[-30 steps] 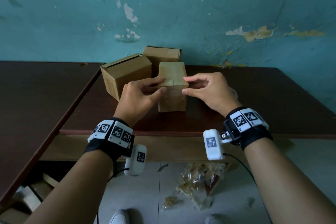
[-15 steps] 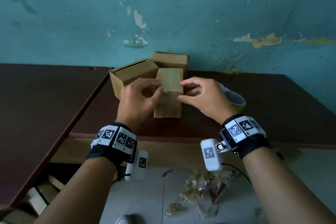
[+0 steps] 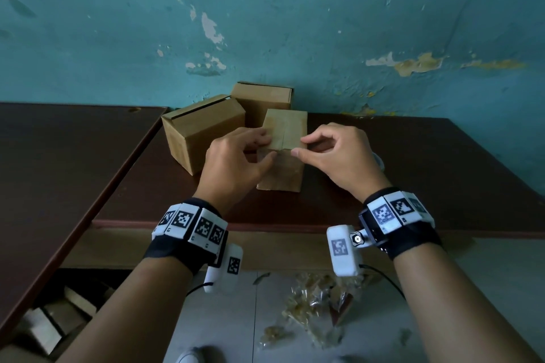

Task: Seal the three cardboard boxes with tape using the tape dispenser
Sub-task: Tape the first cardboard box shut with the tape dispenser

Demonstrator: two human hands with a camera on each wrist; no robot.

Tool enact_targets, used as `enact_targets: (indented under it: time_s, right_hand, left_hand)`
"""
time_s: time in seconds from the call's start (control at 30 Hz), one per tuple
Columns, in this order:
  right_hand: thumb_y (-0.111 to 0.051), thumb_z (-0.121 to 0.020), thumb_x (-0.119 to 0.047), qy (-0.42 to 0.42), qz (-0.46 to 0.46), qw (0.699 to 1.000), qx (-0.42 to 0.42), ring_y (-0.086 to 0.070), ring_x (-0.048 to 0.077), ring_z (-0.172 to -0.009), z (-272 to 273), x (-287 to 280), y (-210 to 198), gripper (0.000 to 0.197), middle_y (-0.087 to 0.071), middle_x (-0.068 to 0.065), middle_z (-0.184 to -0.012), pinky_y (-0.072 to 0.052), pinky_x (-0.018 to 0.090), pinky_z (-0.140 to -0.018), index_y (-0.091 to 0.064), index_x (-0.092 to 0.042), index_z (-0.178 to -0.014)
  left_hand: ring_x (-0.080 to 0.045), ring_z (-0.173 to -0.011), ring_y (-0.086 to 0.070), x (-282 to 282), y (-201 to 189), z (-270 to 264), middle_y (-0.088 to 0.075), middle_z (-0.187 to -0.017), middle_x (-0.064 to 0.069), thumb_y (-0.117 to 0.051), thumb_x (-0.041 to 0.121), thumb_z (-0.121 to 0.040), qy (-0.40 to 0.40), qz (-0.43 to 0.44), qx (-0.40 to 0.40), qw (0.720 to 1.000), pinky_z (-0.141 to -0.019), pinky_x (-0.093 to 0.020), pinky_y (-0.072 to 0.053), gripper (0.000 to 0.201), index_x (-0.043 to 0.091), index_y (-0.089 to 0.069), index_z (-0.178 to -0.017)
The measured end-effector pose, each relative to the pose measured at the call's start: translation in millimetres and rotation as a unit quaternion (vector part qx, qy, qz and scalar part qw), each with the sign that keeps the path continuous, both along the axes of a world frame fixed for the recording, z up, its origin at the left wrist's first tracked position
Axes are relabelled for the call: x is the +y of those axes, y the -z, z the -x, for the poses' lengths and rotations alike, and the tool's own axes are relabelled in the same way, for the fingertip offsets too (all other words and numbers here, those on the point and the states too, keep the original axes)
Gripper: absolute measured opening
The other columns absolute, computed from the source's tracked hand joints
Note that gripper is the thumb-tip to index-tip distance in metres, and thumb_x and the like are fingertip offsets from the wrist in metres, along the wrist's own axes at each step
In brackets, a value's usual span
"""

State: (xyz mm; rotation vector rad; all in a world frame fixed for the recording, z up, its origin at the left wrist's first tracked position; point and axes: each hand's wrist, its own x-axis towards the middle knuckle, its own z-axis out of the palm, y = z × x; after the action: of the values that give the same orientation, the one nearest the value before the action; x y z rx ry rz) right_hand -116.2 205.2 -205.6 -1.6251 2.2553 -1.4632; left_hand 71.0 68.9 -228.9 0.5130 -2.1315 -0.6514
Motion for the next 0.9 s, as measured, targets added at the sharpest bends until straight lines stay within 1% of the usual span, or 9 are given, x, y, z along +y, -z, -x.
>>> enact_targets:
  time_s: [0.17,0.27,0.37,0.47,0.6,0.7,0.8,0.83,0.9]
  right_hand:
    - [-0.091,-0.082,-0.034,0.024,-0.028,0.999,-0.002,-0.072,0.003,-0.085,8,1,-9,0.026,-0.077,-0.007,-0.094,-0.062,0.030,-0.079,-0.083,-0.018,-0.101]
    - [-0.089,-0.085,-0.033,0.045,-0.037,0.998,0.006,-0.072,0.002,-0.085,11,-1,-10,0.026,-0.078,-0.007,-0.094,-0.063,0.030,-0.080,-0.082,-0.017,-0.104]
    - [-0.085,-0.089,-0.032,0.068,-0.043,0.997,0.014,-0.073,0.007,-0.091,18,-2,-9,0.027,-0.079,-0.003,-0.099,-0.064,0.035,-0.085,-0.081,-0.018,-0.112]
    - [-0.082,-0.092,-0.035,0.099,-0.060,0.993,0.016,-0.074,0.013,-0.101,29,-1,-11,0.030,-0.079,0.000,-0.112,-0.063,0.041,-0.091,-0.081,-0.021,-0.119]
    - [-0.082,-0.093,-0.029,0.118,-0.083,0.990,0.007,-0.073,0.018,-0.110,47,-5,-17,0.031,-0.079,0.005,-0.118,-0.059,0.035,-0.099,-0.080,-0.015,-0.120]
    - [-0.082,-0.093,-0.028,0.133,-0.096,0.986,0.014,-0.073,0.020,-0.109,64,-10,-20,0.030,-0.079,0.006,-0.116,-0.058,0.038,-0.100,-0.080,-0.014,-0.120]
    - [-0.080,-0.094,-0.025,0.140,-0.117,0.983,0.021,-0.073,0.022,-0.107,79,-14,-22,0.029,-0.079,0.007,-0.113,-0.058,0.040,-0.099,-0.080,-0.014,-0.120]
    - [-0.081,-0.094,-0.024,0.141,-0.120,0.983,0.022,-0.073,0.023,-0.107,85,-15,-24,0.028,-0.079,0.008,-0.112,-0.058,0.040,-0.098,-0.080,-0.013,-0.119]
    - [-0.081,-0.094,-0.023,0.140,-0.124,0.982,0.021,-0.072,0.023,-0.108,93,-16,-25,0.027,-0.079,0.008,-0.113,-0.058,0.040,-0.099,-0.080,-0.013,-0.119]
  left_hand:
    - [0.001,-0.115,-0.065,1,0,15,-0.069,-0.138,0.002,-0.083,0.020,-0.091,0.002,-0.022,-0.006,1.000,-0.095,-0.008,-0.052,0.038,0.012,-0.075,-0.128]
    - [-0.005,-0.120,-0.066,3,-2,29,-0.069,-0.140,0.002,-0.081,0.021,-0.092,0.000,-0.029,-0.026,0.999,-0.097,-0.007,-0.051,0.036,0.012,-0.074,-0.127]
    - [-0.010,-0.122,-0.068,3,-6,48,-0.071,-0.138,0.003,-0.081,0.021,-0.093,-0.007,-0.050,-0.032,0.998,-0.104,-0.024,-0.056,0.031,0.014,-0.076,-0.122]
    - [-0.015,-0.118,-0.072,0,-6,69,-0.073,-0.135,0.003,-0.083,0.021,-0.092,-0.002,-0.061,-0.037,0.997,-0.103,-0.039,-0.060,0.025,0.016,-0.077,-0.116]
    - [-0.020,-0.107,-0.074,-3,-8,94,-0.077,-0.120,0.002,-0.081,0.026,-0.092,-0.011,-0.034,-0.069,0.997,-0.093,-0.045,-0.062,0.022,0.021,-0.073,-0.112]
    - [-0.024,-0.102,-0.072,1,-15,109,-0.075,-0.115,-0.001,-0.078,0.027,-0.094,-0.019,0.007,-0.100,0.995,-0.086,-0.047,-0.061,0.023,0.021,-0.068,-0.115]
    - [-0.027,-0.110,-0.068,1,-19,124,-0.069,-0.124,-0.001,-0.074,0.025,-0.097,-0.009,0.045,-0.119,0.992,-0.090,-0.048,-0.057,0.041,0.023,-0.066,-0.137]
    - [-0.028,-0.113,-0.067,-1,-19,130,-0.069,-0.127,-0.001,-0.073,0.025,-0.098,-0.004,0.051,-0.124,0.991,-0.092,-0.049,-0.056,0.042,0.023,-0.068,-0.139]
    - [-0.027,-0.118,-0.067,-6,-19,142,-0.069,-0.132,0.000,-0.074,0.025,-0.098,0.000,0.048,-0.126,0.991,-0.095,-0.050,-0.055,0.036,0.021,-0.074,-0.133]
